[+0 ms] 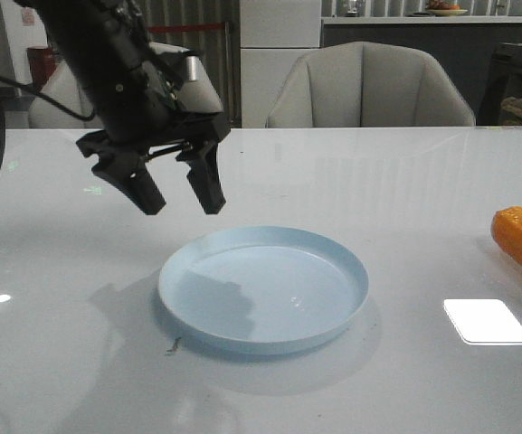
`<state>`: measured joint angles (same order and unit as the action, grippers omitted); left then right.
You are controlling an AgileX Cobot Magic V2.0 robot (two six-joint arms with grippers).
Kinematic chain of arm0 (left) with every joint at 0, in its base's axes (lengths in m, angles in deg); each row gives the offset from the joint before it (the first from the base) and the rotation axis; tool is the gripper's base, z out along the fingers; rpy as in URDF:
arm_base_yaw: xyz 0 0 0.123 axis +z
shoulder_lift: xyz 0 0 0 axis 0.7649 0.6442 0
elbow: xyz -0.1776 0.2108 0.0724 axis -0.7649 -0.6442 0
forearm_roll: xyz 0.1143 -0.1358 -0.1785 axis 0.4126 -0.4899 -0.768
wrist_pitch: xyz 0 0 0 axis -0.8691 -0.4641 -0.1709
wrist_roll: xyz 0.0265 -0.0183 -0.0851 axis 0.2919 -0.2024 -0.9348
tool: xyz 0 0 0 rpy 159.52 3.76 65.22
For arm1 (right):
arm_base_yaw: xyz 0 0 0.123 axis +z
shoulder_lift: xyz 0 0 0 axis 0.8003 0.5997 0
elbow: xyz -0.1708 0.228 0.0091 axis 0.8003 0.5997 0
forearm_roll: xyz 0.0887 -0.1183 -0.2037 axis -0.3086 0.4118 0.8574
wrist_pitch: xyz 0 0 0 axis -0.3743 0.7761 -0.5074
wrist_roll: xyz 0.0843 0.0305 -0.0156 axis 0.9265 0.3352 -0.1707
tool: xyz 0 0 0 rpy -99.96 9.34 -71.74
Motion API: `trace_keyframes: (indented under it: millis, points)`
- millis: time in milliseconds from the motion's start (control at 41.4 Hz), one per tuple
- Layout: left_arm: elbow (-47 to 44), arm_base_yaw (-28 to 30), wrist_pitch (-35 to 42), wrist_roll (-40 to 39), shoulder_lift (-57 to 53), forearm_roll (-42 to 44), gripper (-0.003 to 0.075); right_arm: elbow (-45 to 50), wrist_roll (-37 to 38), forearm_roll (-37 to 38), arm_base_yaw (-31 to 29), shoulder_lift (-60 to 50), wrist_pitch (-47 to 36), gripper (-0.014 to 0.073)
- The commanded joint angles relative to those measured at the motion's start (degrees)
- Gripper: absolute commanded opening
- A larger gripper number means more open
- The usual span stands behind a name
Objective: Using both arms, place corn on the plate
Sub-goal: 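Raise the left gripper up and away from the plate, then lower the right gripper onto the orange corn cob and close it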
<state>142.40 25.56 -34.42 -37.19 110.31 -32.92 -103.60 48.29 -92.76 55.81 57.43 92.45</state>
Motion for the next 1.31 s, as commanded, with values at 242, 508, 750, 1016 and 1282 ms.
trace_keyframes:
  millis: [242,508,750,1016,1282]
  points:
    - [3.63,4.28,6.82,-6.48,-13.68,9.95,0.056,-2.01,-0.42,-0.09,-0.19,-0.3,-3.53,0.0531]
    - [-1.85,15.13,8.12,-5.69,-28.22,11.0,0.056,-2.01,-0.42,0.42,-0.19,-0.3,-3.42,0.0531]
    - [-23.98,27.55,15.14,2.55,-46.13,7.16,0.056,-2.01,-0.42,2.5,-0.19,-0.3,-2.57,0.0531]
    - [-48.77,28.35,24.65,3.86,-62.84,6.54,0.056,-2.01,-0.42,2.5,-0.19,-0.3,-2.2,0.0531]
    - [-56.95,28.35,28.43,4.67,-71.56,6.24,0.056,-2.01,-0.42,2.5,-0.19,-0.3,-1.94,0.0531]
